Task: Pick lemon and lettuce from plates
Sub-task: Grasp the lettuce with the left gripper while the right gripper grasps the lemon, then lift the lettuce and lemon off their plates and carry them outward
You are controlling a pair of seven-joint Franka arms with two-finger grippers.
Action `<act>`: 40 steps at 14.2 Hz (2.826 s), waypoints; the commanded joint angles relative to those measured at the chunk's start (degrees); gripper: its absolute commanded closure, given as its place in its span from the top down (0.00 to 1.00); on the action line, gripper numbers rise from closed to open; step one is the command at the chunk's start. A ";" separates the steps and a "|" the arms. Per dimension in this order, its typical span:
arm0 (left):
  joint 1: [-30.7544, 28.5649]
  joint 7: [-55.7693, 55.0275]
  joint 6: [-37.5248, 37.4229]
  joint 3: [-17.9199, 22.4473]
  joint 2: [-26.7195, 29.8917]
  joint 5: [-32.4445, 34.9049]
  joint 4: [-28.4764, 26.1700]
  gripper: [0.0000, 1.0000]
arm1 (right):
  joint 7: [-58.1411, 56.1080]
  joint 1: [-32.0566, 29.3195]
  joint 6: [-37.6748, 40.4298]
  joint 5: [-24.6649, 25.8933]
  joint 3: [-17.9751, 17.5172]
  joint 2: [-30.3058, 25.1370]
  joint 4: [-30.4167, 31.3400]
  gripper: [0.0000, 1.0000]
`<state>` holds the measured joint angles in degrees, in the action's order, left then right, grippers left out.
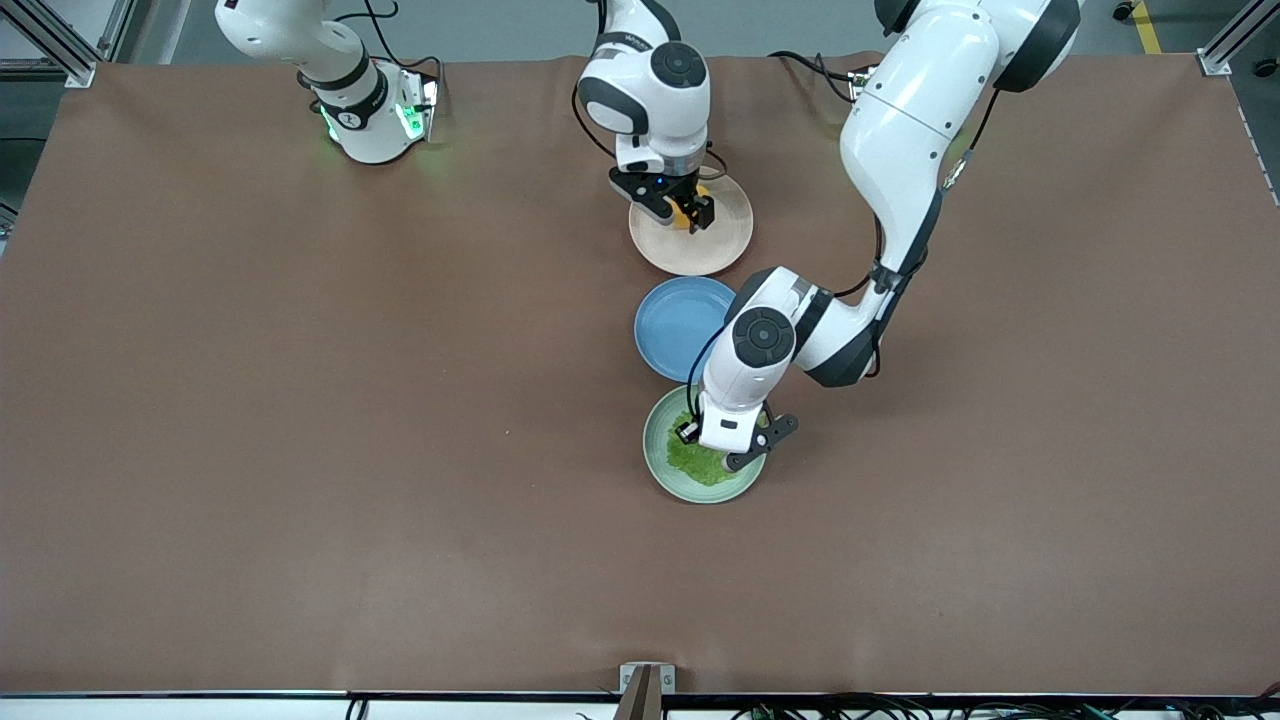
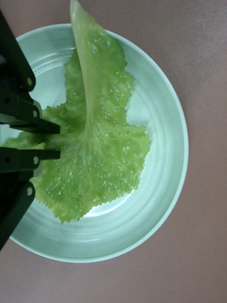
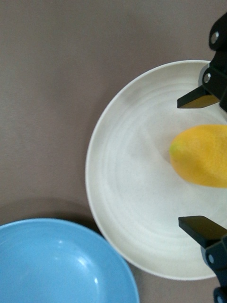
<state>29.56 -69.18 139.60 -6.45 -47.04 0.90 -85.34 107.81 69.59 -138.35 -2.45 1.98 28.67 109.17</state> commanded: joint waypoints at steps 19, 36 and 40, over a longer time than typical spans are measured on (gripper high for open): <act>-24.10 18.36 -23.78 -5.50 33.49 -2.84 -23.79 0.00 | -25.33 -11.91 18.10 0.87 1.01 -6.08 -6.96 0.00; -30.88 28.66 6.56 -5.32 33.68 -2.22 -49.48 0.01 | -94.42 -58.41 2.58 0.78 0.84 -13.38 14.04 0.00; -30.97 28.66 6.83 -5.32 33.85 -2.22 -49.66 0.33 | -100.16 -61.50 -2.62 0.52 0.75 -10.93 16.33 0.00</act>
<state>-0.60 -41.71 145.60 -11.15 -13.95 -0.80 -134.47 9.95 10.00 -138.86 -1.77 4.22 17.63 123.78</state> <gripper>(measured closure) 0.925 0.383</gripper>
